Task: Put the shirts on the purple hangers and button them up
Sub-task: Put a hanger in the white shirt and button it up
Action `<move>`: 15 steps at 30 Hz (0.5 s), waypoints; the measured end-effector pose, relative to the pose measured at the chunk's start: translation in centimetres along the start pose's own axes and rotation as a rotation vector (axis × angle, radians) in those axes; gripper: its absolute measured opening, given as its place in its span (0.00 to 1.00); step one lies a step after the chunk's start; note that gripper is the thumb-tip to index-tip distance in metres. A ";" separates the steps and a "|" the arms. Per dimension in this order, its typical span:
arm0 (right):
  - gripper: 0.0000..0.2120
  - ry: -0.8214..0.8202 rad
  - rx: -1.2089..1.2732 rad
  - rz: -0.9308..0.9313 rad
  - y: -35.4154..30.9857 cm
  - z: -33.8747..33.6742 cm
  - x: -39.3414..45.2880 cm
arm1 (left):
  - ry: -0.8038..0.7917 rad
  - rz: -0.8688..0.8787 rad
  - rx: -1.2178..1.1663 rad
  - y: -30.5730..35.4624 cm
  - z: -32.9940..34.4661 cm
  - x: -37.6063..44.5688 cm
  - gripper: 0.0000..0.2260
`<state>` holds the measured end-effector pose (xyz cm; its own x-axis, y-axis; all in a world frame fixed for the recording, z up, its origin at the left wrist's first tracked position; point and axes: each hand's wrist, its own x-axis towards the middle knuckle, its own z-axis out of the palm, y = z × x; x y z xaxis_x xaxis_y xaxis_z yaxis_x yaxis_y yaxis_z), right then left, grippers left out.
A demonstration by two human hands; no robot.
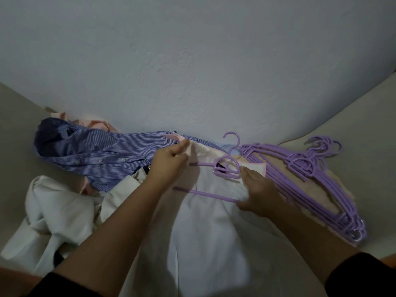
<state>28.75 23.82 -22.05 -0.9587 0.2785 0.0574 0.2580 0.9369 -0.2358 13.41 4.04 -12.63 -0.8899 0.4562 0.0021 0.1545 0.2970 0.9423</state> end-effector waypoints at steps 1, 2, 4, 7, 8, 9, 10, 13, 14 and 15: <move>0.49 0.040 -0.001 -0.014 -0.5 -0.3 0.2 | -0.005 -0.021 -0.104 0.4 0.2 0.1 0.21; 0.49 0.081 -0.003 -0.011 -1.0 -0.5 0.5 | -0.013 -0.051 -0.237 0.9 0.3 0.3 0.21; 0.48 0.118 0.024 0.035 -1.7 -0.3 1.1 | -0.023 -0.112 -0.472 1.1 0.6 1.0 0.20; 0.48 0.192 0.102 0.123 -2.1 0.5 2.5 | -0.024 -0.238 -0.558 -1.2 1.4 1.4 0.20; 0.49 0.189 0.097 0.146 -2.3 0.7 2.9 | -0.025 -0.291 -0.511 -2.8 1.8 1.0 0.21; 0.50 0.165 0.080 0.160 -2.5 1.0 3.3 | -0.033 -0.344 -0.443 -4.7 2.2 0.4 0.23; 0.51 0.144 0.056 0.156 -2.7 1.3 3.6 | -0.052 -0.386 -0.366 -6.4 2.4 -0.4 0.24; 0.58 0.065 -0.060 0.091 -2.3 2.9 4.4 | -0.058 -0.367 -0.012 -10.5 2.7 -1.2 0.27; 0.59 0.046 -0.058 0.104 -2.1 3.5 4.6 | -0.024 -0.306 0.143 -11.0 2.7 -1.0 0.27; 0.58 0.052 -0.055 0.096 -1.9 4.1 4.9 | 0.026 -0.220 0.293 -11.0 2.8 -0.7 0.27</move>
<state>23.09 22.53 -25.30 -0.9222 0.3767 0.0876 0.3559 0.9152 -0.1892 13.52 2.79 -23.89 -0.9253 0.3347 -0.1782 0.0711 0.6148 0.7855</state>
